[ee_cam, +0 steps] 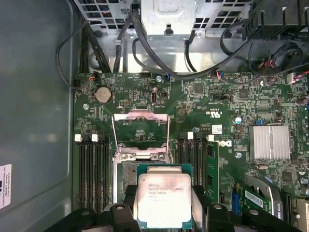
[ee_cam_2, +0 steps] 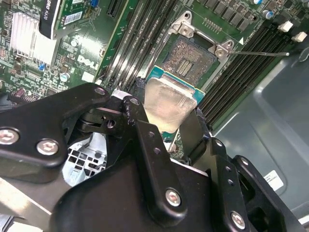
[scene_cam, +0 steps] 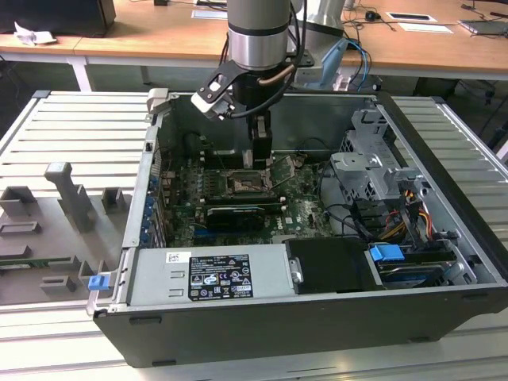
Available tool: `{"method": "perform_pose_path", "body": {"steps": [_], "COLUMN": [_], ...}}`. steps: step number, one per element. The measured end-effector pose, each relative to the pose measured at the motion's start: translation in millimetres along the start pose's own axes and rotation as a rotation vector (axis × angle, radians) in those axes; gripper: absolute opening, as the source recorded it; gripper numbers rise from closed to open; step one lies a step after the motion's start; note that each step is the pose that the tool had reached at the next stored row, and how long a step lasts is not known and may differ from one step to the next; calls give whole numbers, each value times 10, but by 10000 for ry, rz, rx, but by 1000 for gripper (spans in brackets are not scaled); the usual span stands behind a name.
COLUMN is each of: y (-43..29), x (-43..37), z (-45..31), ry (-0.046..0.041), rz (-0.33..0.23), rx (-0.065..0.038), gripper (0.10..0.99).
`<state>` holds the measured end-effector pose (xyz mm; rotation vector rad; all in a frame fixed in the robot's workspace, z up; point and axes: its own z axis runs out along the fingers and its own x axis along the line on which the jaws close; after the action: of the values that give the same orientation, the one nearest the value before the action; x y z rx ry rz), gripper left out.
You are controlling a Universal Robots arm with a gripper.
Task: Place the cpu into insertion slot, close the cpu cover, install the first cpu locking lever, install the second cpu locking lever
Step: 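Place the cpu into insertion slot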
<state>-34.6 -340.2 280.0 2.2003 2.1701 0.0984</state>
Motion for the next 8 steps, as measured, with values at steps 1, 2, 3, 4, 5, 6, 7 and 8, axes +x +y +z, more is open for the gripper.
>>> {"method": "perform_pose_path", "body": {"steps": [1, 2, 3, 4, 5, 6, 7, 8], "y": [0, -1, -1, -1, -1, -2, -2, -2], "x": [0, 0, 0, 0, 0, 0, 0, 0], "z": [6, 10, 13, 16, 19, 23, 26, 31], "ry": [0, 0, -2, -1, 0, 0, 0, 0], "rz": [0, 0, 0, 0, 0, 0, 0, 1], "rx": [0, 0, 1, 1, 0, 0, 0, 0], "gripper": [529, 529, 529, 529, 529, 529, 529, 529]}}
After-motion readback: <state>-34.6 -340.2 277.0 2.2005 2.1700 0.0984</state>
